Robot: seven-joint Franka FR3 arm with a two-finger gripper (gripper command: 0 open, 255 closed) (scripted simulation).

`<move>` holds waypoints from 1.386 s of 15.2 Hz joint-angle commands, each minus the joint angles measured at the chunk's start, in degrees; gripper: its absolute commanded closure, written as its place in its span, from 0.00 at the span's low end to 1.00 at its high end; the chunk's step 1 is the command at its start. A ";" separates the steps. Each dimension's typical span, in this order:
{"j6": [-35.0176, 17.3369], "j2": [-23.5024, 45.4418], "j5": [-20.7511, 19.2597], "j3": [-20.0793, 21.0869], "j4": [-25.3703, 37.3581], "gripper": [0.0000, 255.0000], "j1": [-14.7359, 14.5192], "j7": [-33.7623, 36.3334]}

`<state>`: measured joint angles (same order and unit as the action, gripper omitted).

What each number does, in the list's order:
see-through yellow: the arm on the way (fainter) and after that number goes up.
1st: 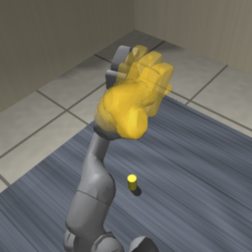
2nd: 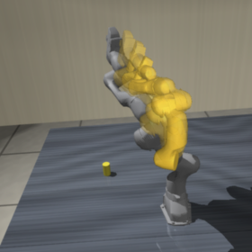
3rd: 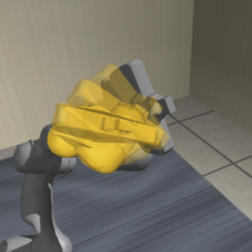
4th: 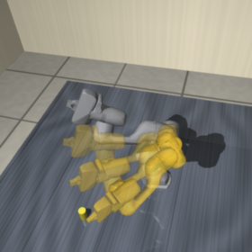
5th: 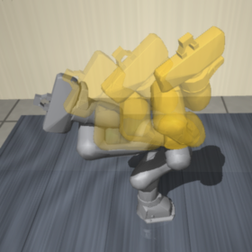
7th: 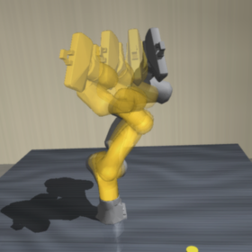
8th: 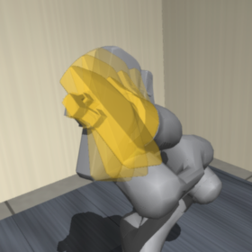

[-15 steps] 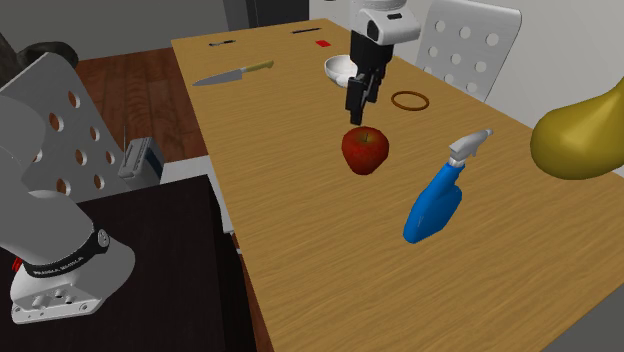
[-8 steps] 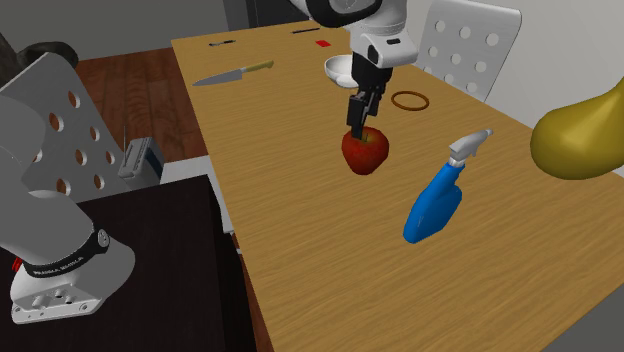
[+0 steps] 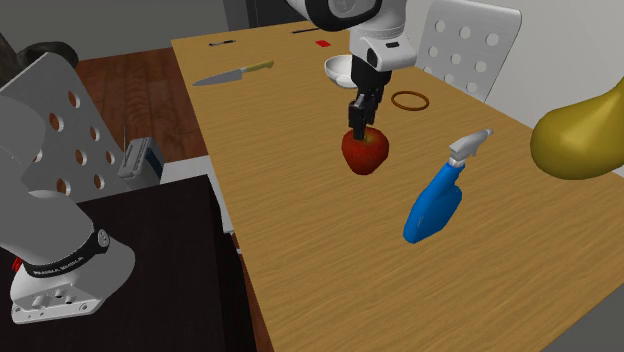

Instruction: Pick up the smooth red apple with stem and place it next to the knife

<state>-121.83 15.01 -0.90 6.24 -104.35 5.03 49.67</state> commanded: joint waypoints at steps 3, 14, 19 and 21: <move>0.00 0.00 0.00 0.00 0.00 1.00 0.00 0.00; 3.45 -1.27 0.17 0.05 2.19 1.00 0.04 -0.07; 6.99 -2.27 0.30 0.09 4.74 1.00 0.06 -0.12; 8.43 -2.59 0.34 0.10 5.86 1.00 0.06 -0.13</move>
<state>-114.15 12.76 -0.60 6.32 -98.88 5.10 49.51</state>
